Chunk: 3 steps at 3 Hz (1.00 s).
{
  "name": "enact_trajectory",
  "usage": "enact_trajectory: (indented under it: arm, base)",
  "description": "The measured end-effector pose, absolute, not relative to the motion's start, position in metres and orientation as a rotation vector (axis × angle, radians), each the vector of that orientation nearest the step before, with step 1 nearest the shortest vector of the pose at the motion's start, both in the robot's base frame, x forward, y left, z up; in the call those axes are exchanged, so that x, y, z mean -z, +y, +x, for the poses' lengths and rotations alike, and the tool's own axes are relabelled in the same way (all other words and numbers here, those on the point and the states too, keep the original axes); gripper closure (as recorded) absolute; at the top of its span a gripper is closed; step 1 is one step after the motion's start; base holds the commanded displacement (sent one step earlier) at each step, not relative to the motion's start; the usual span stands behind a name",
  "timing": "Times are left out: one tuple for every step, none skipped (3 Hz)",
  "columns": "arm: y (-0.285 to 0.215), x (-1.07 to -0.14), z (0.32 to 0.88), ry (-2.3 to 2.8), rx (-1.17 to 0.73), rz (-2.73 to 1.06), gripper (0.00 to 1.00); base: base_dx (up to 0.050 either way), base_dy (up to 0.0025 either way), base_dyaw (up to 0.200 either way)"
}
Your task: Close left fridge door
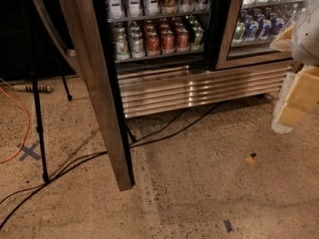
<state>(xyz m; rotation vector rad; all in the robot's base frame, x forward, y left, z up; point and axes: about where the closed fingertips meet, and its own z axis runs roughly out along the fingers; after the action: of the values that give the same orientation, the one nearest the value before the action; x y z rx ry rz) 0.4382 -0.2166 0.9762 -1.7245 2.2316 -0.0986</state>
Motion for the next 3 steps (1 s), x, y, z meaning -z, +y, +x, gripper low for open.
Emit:
enact_trajectory:
  arm:
    - [-0.2166,-0.9762,0.4382,2.232,0.099,-1.725,0.0]
    - [-0.2166,-0.9762,0.4382,2.232,0.099,-1.725,0.0]
    - [-0.2166,-0.9762,0.4382,2.232,0.099,-1.725,0.0]
  base:
    - [-0.02,-0.00175,0.183]
    - [-0.022,-0.00199,0.18]
    - [-0.022,-0.00209,0.181]
